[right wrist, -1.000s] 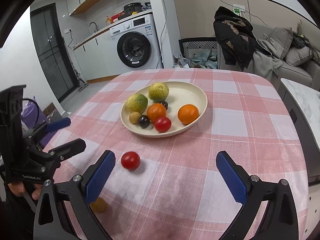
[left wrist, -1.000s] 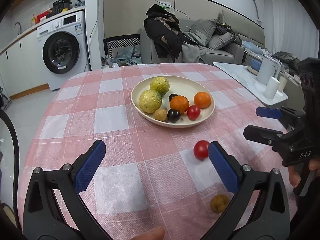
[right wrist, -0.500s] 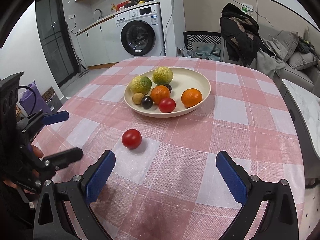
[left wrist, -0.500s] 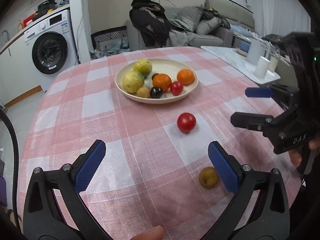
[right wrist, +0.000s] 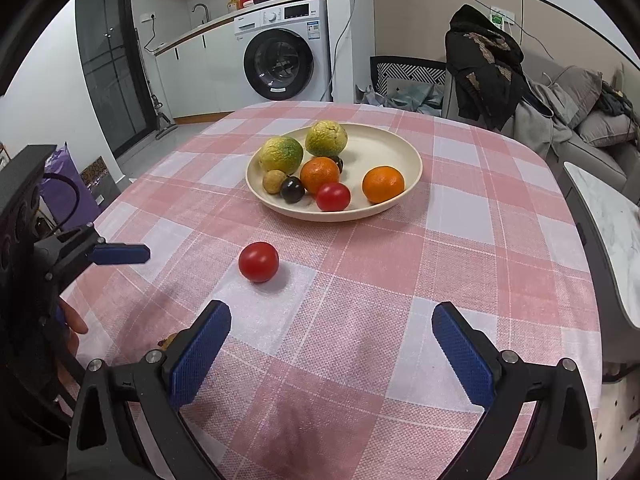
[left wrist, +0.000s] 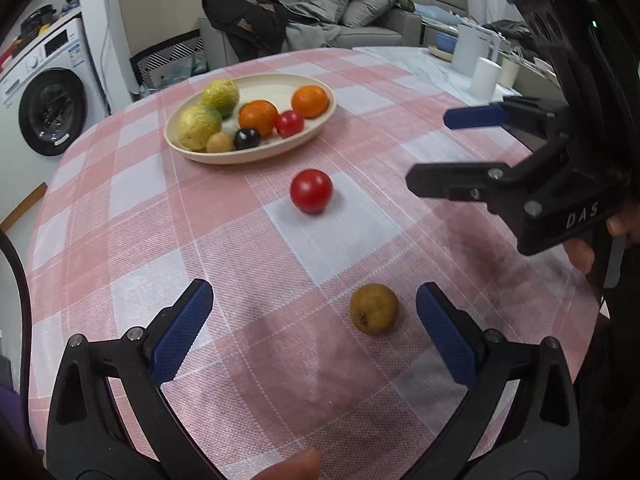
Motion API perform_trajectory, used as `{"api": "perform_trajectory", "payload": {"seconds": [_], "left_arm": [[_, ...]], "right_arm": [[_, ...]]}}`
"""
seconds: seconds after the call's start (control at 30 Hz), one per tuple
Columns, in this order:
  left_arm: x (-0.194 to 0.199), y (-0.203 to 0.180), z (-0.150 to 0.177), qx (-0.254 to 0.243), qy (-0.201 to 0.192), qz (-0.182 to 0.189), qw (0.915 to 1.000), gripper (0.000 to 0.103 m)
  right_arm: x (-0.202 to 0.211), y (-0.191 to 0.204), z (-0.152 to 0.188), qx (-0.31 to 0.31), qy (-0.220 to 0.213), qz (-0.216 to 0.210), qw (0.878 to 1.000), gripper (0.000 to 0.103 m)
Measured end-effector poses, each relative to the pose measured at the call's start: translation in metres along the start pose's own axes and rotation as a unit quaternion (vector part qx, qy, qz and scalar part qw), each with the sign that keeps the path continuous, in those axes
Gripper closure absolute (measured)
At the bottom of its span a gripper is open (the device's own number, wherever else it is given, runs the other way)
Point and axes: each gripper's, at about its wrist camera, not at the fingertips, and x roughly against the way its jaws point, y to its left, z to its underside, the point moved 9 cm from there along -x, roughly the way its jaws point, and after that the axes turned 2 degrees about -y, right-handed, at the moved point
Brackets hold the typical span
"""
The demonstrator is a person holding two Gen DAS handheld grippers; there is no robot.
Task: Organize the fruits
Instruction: 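Move both open grippers back toward the last tomato and brown fruit, then grasp the last red tomato with the right gripper while the left gripper grasps the brown fruit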
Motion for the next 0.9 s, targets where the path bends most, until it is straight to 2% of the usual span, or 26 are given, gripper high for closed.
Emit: {"api": "perform_trajectory", "payload": {"seconds": [0.1, 0.2, 0.4, 0.47, 0.6, 0.67, 0.9], "left_arm": [[-0.003, -0.007, 0.004, -0.01, 0.007, 0.004, 0.9999, 0.005], [-0.006, -0.011, 0.007, -0.017, 0.016, 0.015, 0.9996, 0.014], [-0.009, -0.02, 0.011, -0.029, 0.027, 0.043, 0.9983, 0.038], [-0.01, -0.024, 0.013, -0.037, 0.031, 0.047, 0.9977, 0.05], [-0.011, -0.029, 0.015, -0.047, 0.031, 0.058, 0.9968, 0.067], [-0.009, -0.03, 0.015, -0.047, 0.029, 0.064, 0.9964, 0.079], [-0.003, -0.018, 0.007, -0.026, 0.011, 0.065, 0.9975, 0.079]], "right_arm": [[-0.001, 0.002, 0.001, 0.003, 0.002, 0.0, 1.0, 0.0], [-0.003, 0.002, 0.002, 0.003, 0.005, 0.001, 1.0, 0.0], [-0.005, 0.002, 0.003, 0.002, 0.009, 0.002, 1.0, 0.0], [-0.006, 0.002, 0.003, 0.002, 0.01, 0.004, 1.0, 0.0], [-0.008, 0.0, 0.003, -0.002, 0.012, 0.005, 1.0, 0.0], [-0.008, 0.0, 0.003, -0.002, 0.013, 0.005, 1.0, 0.0], [-0.011, -0.001, 0.005, -0.006, 0.016, 0.006, 1.0, 0.0]]}}
